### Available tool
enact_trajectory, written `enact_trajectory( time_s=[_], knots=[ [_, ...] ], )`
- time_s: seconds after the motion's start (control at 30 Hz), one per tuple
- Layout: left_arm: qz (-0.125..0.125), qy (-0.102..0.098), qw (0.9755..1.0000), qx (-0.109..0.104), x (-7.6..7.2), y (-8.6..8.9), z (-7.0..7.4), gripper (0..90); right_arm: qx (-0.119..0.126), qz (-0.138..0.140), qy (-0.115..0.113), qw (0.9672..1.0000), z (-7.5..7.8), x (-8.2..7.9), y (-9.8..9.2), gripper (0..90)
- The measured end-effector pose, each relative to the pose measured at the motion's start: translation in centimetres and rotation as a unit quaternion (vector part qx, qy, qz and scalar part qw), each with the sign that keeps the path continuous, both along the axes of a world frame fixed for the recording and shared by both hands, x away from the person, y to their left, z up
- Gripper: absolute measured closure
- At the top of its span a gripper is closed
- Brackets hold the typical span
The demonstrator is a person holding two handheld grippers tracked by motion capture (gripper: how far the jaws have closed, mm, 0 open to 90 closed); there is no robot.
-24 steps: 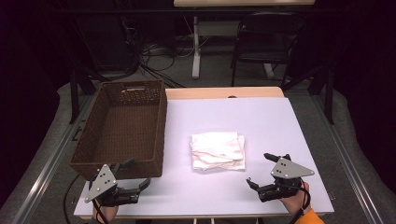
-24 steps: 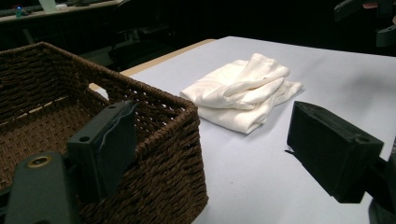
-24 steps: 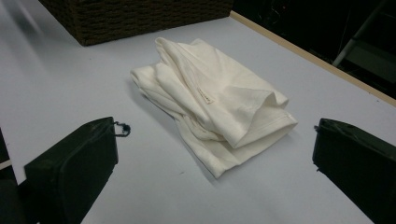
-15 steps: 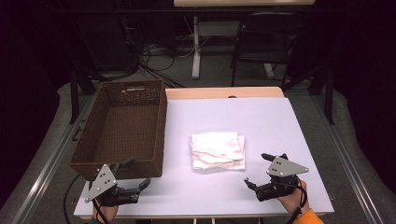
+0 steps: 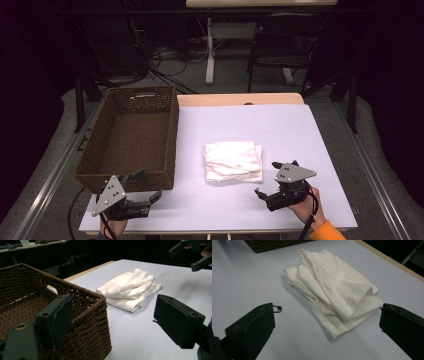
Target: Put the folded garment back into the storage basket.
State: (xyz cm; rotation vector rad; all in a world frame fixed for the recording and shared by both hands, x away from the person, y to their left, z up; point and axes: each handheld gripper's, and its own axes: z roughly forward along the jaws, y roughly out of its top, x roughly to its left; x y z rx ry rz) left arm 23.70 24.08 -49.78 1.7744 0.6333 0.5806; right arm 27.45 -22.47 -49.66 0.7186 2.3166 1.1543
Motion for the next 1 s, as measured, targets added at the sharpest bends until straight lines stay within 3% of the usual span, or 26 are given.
enact_trajectory(
  time_s=[1.0],
  knots=[
    [-0.004, 0.002, 1.0000, -0.001, 0.2, 0.0, -0.1, 15.9, -0.019, 0.015, 0.013, 0.9996, -0.3, 3.5, 2.3, 0.0]
  ],
)
